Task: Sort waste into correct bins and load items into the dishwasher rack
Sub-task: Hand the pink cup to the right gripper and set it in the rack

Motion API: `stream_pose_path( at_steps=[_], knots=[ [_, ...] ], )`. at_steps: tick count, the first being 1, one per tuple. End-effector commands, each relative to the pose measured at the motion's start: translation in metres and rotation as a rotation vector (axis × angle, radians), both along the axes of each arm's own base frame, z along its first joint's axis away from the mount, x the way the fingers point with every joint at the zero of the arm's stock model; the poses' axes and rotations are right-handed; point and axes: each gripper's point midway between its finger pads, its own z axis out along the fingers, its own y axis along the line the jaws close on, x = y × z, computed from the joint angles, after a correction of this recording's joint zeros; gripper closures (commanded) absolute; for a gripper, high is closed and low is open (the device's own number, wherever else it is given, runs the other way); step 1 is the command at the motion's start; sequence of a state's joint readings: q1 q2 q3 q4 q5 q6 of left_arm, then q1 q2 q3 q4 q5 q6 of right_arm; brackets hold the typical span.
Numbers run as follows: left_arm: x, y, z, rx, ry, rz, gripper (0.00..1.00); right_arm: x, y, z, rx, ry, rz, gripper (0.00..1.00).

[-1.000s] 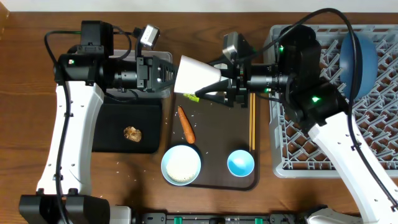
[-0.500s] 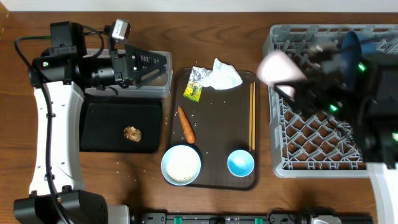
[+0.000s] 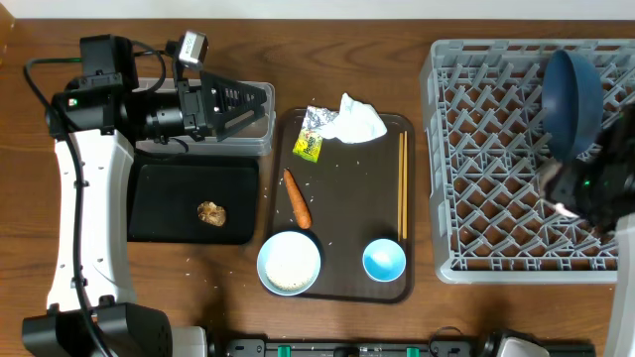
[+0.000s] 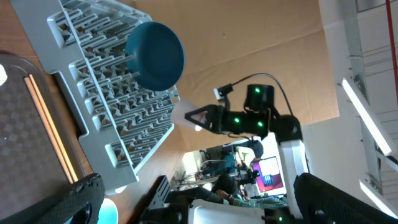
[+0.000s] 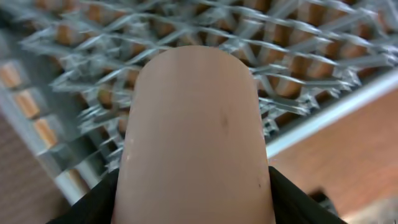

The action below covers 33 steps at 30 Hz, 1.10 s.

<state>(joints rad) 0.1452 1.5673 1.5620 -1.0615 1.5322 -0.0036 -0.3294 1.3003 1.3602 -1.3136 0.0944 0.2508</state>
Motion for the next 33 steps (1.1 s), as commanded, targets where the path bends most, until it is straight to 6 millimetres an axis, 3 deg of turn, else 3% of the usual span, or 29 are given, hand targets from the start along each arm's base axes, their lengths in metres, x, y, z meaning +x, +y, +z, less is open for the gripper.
stream_pose_path(
  at_steps=[1, 4, 9, 13, 16, 19, 22, 29, 33],
  knots=[
    [0.001, 0.001, 0.002, 0.009, -0.011, 0.006, 0.02, -0.011, -0.029, -0.014, -0.026, 0.087, -0.122, 0.46],
    [0.002, 0.001, 0.002, 0.010, -0.012, 0.007, 0.02, -0.015, -0.035, -0.033, 0.021, 0.170, -0.140, 0.46],
    [0.005, 0.003, -0.006, 0.059, -0.003, 0.030, 0.02, -0.013, -0.026, -0.060, 0.117, 0.276, -0.081, 0.41],
    [0.007, 0.004, -0.010, 0.083, 0.000, 0.039, 0.02, 0.000, -0.042, -0.067, 0.054, 0.261, -0.093, 0.26],
    [0.011, 0.005, -0.030, 0.193, 0.032, 0.074, 0.03, 0.008, -0.042, -0.062, 0.057, 0.219, -0.091, 0.22],
    [0.006, 0.002, -0.051, 0.314, 0.049, 0.073, 0.12, 0.017, -0.033, -0.051, 0.105, 0.157, -0.073, 0.19],
    [-0.004, -0.007, -0.071, 0.457, 0.038, 0.032, 0.14, 0.030, -0.017, -0.033, 0.173, 0.062, 0.012, 0.16],
    [-0.036, -0.040, -0.128, 0.946, -0.043, -0.123, 0.14, 0.064, 0.007, 0.035, 0.215, -0.282, 0.136, 0.06],
    [-0.060, -0.063, -0.149, 1.199, -0.173, -0.243, 0.15, 0.072, 0.012, 0.068, 0.200, -0.430, 0.127, 0.02]
  ],
)
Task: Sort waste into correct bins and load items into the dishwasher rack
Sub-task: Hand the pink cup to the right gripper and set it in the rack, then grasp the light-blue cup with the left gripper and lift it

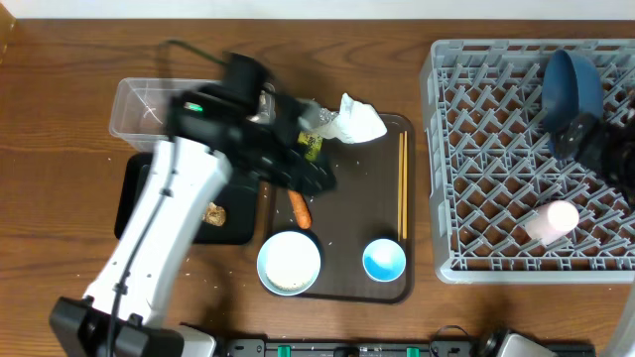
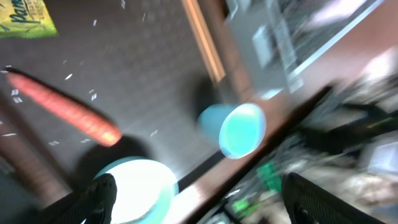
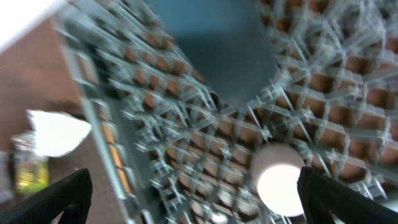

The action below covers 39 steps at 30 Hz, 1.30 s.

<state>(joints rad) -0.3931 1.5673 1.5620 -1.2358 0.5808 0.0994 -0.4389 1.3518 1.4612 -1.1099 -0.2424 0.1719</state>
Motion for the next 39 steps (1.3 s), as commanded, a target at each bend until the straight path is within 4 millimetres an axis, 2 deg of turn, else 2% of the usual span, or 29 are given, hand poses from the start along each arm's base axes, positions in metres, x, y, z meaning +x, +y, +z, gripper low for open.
stream_pose_path(
  at_steps=[1, 3, 7, 18, 23, 28, 29, 30, 33, 36, 39],
  knots=[
    [-0.004, 0.007, -0.019, 0.297, -0.156, -0.096, 0.15, 0.004, 0.013, 0.026, 0.046, -0.105, 0.012, 0.02],
    [-0.021, -0.011, -0.030, 0.349, -0.178, -0.192, 0.15, 0.005, 0.012, 0.032, 0.045, -0.130, 0.001, 0.02],
    [-0.044, -0.040, -0.056, 0.369, -0.174, -0.314, 0.15, 0.006, 0.012, 0.030, 0.049, -0.123, 0.001, 0.03],
    [-0.089, -0.098, -0.122, 0.434, -0.140, -0.589, 0.17, 0.007, 0.018, 0.027, 0.055, -0.109, 0.019, 0.04],
    [-0.082, -0.102, -0.149, 0.518, -0.166, -0.611, 0.36, 0.004, 0.020, 0.024, 0.061, -0.092, 0.020, 0.04],
    [-0.078, -0.099, -0.172, 0.557, -0.118, -0.610, 0.73, 0.002, 0.021, 0.023, 0.064, -0.083, 0.021, 0.04],
    [-0.078, -0.098, -0.173, 0.559, -0.114, -0.607, 0.86, 0.002, 0.021, 0.022, 0.065, -0.081, 0.021, 0.05],
    [-0.076, -0.097, -0.173, 0.560, -0.112, -0.601, 0.92, 0.001, 0.021, 0.022, 0.066, -0.079, 0.020, 0.05],
    [-0.068, -0.093, -0.162, 0.552, -0.110, -0.550, 0.94, 0.001, 0.021, 0.022, 0.067, -0.078, 0.020, 0.05],
    [-0.050, -0.081, -0.129, 0.533, -0.106, -0.433, 0.94, 0.000, 0.022, 0.021, 0.059, -0.074, 0.034, 0.05],
    [-0.021, -0.060, -0.076, 0.456, -0.141, -0.266, 0.94, -0.001, 0.022, 0.020, 0.056, -0.067, 0.041, 0.03]
  ],
)
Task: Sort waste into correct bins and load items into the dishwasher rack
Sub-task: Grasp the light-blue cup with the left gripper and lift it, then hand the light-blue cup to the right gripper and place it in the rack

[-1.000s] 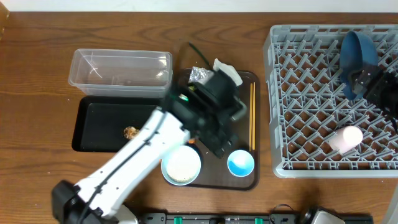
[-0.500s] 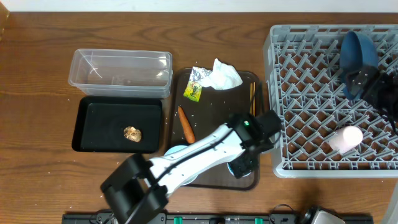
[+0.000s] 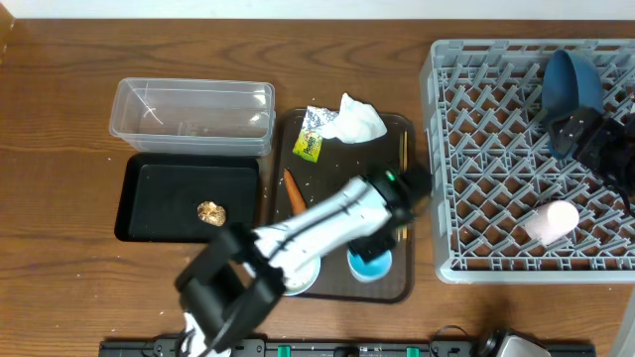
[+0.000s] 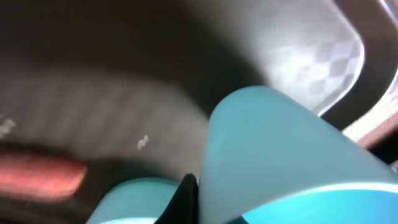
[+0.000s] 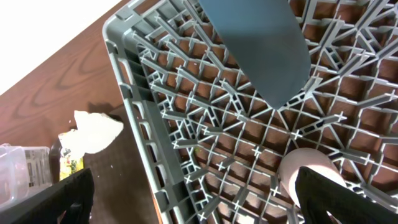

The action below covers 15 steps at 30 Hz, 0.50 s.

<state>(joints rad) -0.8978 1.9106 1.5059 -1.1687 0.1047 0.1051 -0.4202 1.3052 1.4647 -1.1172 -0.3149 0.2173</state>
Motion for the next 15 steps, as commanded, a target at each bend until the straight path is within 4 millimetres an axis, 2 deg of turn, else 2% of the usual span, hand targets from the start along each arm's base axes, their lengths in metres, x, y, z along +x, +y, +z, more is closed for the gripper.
stream_pose_path(
  at_steps=[1, 2, 6, 9, 10, 11, 12, 14, 15],
  knots=[
    [0.047, 0.013, 0.090, -0.222, -0.142, 0.212, 0.94, 0.000, 0.001, 0.002, -0.007, -0.002, 0.018, 0.02],
    [0.054, 0.018, 0.107, -0.285, -0.145, 0.250, 0.94, 0.000, 0.002, 0.002, -0.006, 0.000, 0.018, 0.01],
    [0.088, 0.054, 0.206, -0.763, -0.125, 0.456, 0.94, -0.002, 0.009, 0.001, 0.026, 0.004, 0.041, 0.01],
    [0.102, 0.089, 0.262, -1.078, -0.092, 0.528, 0.94, 0.002, 0.037, 0.010, 0.111, -0.057, 0.182, 0.02],
    [0.104, 0.105, 0.282, -1.200, -0.060, 0.547, 0.94, 0.004, 0.057, 0.018, 0.155, -0.098, 0.277, 0.02],
    [0.104, 0.114, 0.291, -1.265, -0.036, 0.561, 0.94, 0.005, 0.073, 0.023, 0.176, -0.128, 0.357, 0.02],
    [0.104, 0.124, 0.299, -1.332, -0.005, 0.576, 0.94, 0.004, 0.098, 0.031, 0.207, -0.176, 0.485, 0.02],
    [0.102, 0.132, 0.305, -1.392, 0.030, 0.589, 0.94, 0.001, 0.132, 0.043, 0.245, -0.241, 0.644, 0.02],
    [0.100, 0.132, 0.307, -1.418, 0.048, 0.586, 0.94, -0.002, 0.157, 0.053, 0.269, -0.297, 0.763, 0.02]
  ],
)
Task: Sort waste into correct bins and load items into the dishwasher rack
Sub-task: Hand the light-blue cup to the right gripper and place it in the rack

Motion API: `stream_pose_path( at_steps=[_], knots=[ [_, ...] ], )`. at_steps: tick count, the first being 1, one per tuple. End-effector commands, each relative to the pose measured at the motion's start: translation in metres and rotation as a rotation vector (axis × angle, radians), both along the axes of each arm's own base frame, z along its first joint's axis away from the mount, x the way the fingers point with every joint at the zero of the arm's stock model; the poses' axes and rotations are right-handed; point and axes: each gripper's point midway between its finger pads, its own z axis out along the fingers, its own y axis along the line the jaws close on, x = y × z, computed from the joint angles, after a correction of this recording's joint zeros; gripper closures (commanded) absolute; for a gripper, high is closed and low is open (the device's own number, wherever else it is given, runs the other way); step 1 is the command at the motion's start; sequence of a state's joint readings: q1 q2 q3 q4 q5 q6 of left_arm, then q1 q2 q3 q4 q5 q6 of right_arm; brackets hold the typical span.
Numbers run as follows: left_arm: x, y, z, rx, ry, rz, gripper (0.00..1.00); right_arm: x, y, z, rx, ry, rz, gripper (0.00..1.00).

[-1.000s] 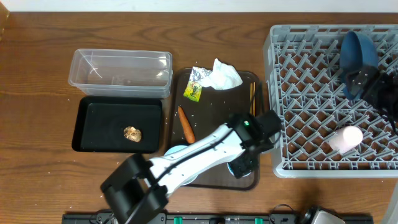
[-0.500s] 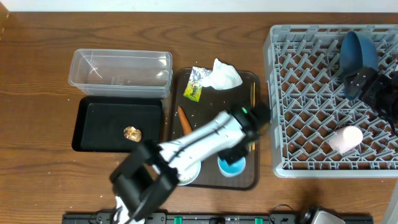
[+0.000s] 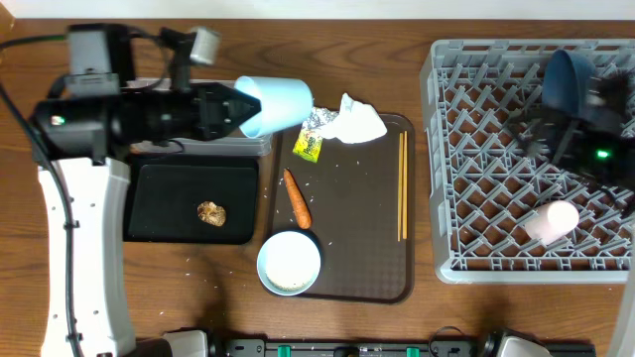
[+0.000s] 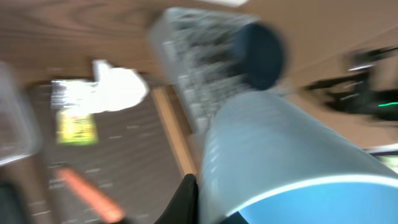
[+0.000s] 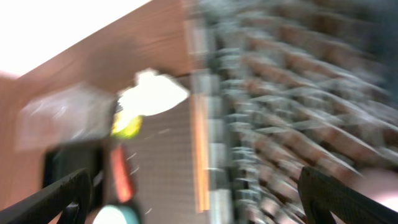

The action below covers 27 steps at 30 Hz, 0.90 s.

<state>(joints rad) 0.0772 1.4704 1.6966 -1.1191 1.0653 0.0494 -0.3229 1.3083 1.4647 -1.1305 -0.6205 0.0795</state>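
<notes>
My left gripper [image 3: 241, 109] is shut on a light blue cup [image 3: 276, 103], held on its side in the air between the clear bin [image 3: 260, 142] and the tray's far left corner. In the left wrist view the cup [image 4: 280, 162] fills the lower right. The grey dishwasher rack [image 3: 446, 149] holds a dark blue bowl [image 3: 571, 84] and a pink cup [image 3: 551, 220]. My right gripper [image 3: 571, 139] hangs blurred above the rack, open, its fingers [image 5: 62, 199] wide apart with nothing between them.
The brown tray [image 3: 347, 218] carries a carrot [image 3: 298, 198], a white bowl [image 3: 290, 263], chopsticks [image 3: 402, 183], crumpled paper [image 3: 359, 119] and a yellow packet [image 3: 310, 147]. A black bin [image 3: 169, 183] left of it holds a food scrap [image 3: 211, 212].
My left gripper was down on the blue cup at the tray's front right; now it holds the cup raised at the far left by the clear bin. The right wrist view has swung toward the tray.
First my right gripper held the pink cup over the rack while the left was empty by the clear bin. Then the pink cup lay in the rack and the left arm reached over the tray. It closed on the blue cup, which is now lifted off the tray.
</notes>
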Motion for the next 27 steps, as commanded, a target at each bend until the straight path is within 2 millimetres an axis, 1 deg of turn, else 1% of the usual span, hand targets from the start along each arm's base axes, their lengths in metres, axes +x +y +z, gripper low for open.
stream_pose_path(
  at_steps=[1, 2, 3, 6, 8, 10, 12, 15, 20, 24, 27],
  knots=[
    [-0.021, -0.015, 0.033, -0.323, 0.027, -0.169, 0.94, -0.013, 0.096, 0.044, 0.154, -0.238, 0.467, 0.03],
    [-0.023, -0.016, 0.037, -0.342, 0.025, -0.181, 0.94, -0.015, 0.113, 0.052, 0.173, -0.279, 0.539, 0.05],
    [-0.025, -0.018, 0.040, -0.363, 0.024, -0.198, 0.94, -0.019, 0.134, 0.062, 0.192, -0.332, 0.624, 0.06],
    [-0.034, -0.023, 0.052, -0.433, 0.022, -0.252, 0.94, -0.030, 0.178, 0.081, 0.206, -0.460, 0.799, 0.04],
    [-0.036, -0.027, 0.053, -0.436, 0.039, -0.261, 0.94, -0.037, 0.204, 0.094, 0.199, -0.552, 0.892, 0.01],
    [-0.039, -0.030, 0.054, -0.438, 0.046, -0.270, 0.94, -0.043, 0.221, 0.105, 0.195, -0.634, 0.955, 0.01],
    [-0.041, -0.034, 0.054, -0.438, 0.051, -0.281, 0.94, -0.047, 0.233, 0.115, 0.192, -0.704, 0.996, 0.01],
    [-0.044, -0.038, 0.054, -0.438, 0.054, -0.298, 0.94, -0.051, 0.245, 0.127, 0.203, -0.763, 1.028, 0.01],
    [-0.048, -0.045, 0.054, -0.437, 0.059, -0.323, 0.94, -0.062, 0.265, 0.137, 0.213, -0.842, 1.093, 0.01],
    [-0.050, -0.049, 0.054, -0.436, 0.062, -0.337, 0.94, -0.064, 0.280, 0.139, 0.225, -0.879, 1.128, 0.02],
    [-0.053, -0.053, 0.054, -0.436, 0.066, -0.351, 0.94, -0.061, 0.289, 0.136, 0.245, -0.866, 1.135, 0.03]
  ],
)
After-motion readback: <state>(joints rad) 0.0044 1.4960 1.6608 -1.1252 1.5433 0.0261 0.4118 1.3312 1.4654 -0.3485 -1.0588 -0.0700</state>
